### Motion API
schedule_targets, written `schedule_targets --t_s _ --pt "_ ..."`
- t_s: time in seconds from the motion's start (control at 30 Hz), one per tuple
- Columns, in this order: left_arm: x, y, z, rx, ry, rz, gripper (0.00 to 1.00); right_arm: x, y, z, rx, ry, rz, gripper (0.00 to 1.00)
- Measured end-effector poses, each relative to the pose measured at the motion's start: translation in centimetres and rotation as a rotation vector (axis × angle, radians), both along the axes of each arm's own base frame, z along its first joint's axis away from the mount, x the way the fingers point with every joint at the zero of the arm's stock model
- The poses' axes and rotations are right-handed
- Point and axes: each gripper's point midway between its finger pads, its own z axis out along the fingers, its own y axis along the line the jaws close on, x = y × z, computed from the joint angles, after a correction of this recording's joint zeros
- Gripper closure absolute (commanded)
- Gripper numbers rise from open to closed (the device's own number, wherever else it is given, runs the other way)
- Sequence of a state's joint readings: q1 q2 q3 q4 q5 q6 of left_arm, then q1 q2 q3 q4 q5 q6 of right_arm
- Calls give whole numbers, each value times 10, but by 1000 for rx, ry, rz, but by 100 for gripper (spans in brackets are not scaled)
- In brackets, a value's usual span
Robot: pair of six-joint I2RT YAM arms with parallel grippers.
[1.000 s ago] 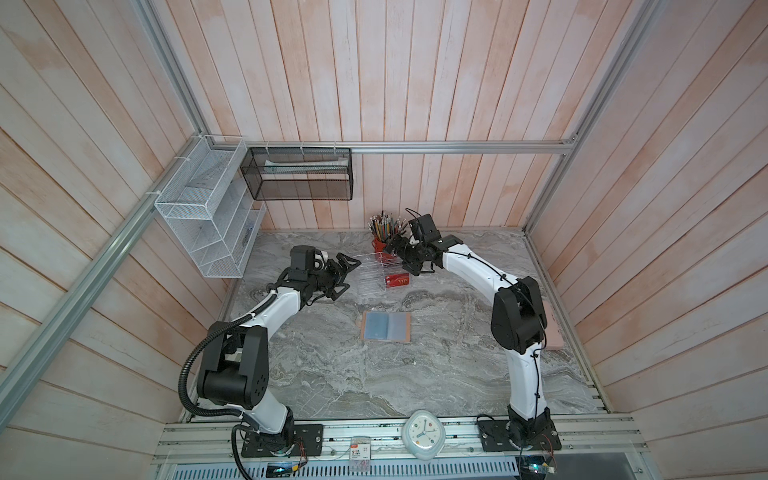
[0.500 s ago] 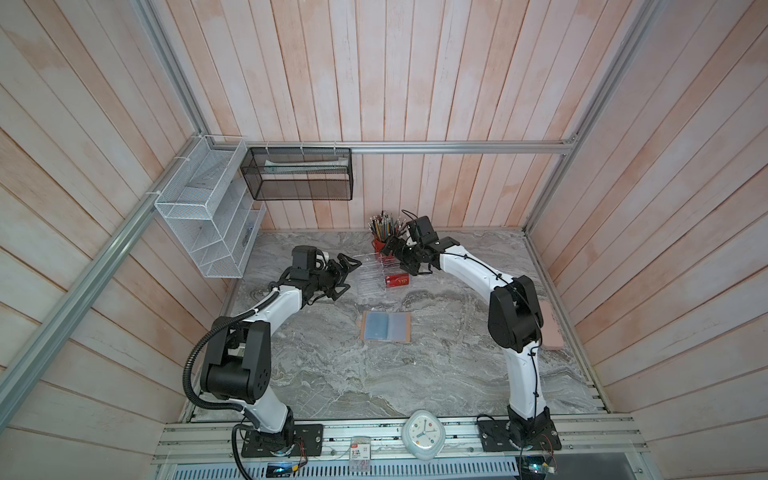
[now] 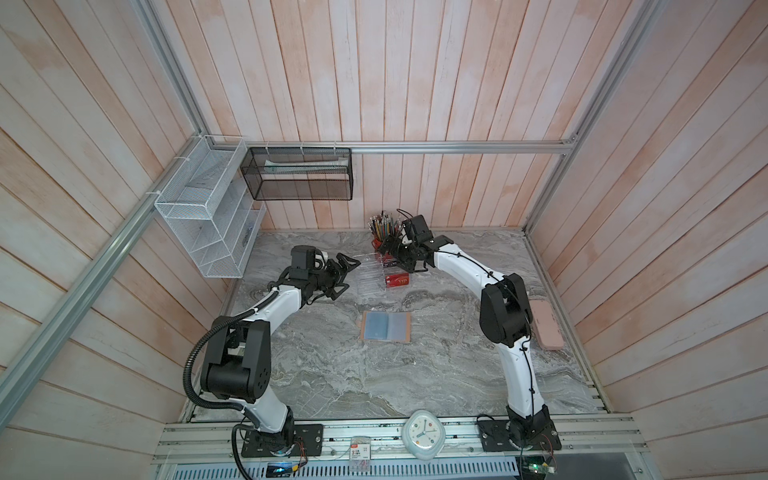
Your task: Take the credit cards out of the card holder
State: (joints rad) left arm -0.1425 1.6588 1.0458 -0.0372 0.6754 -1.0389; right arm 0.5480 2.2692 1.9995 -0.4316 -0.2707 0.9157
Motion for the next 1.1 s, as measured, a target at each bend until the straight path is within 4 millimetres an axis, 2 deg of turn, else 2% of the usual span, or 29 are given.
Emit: schedule_targets --t_s 0.33,0.77,0.93,1.03,1.1 --pt "1 0 -6 2 13 0 0 11 6 20 21 -39 2 2" --pt "4 -1 -9 5 19 -2 0 8 4 13 8 -25 26 2" --pt "10 0 -3 7 6 -4 0 -9 -5 12 -13 -12 39 2" --pt "18 4 5 7 -11 3 0 -26 -16 25 -26 -28 58 2" --pt "27 9 10 5 -27 13 0 -37 -26 42 -32 -61 73 2"
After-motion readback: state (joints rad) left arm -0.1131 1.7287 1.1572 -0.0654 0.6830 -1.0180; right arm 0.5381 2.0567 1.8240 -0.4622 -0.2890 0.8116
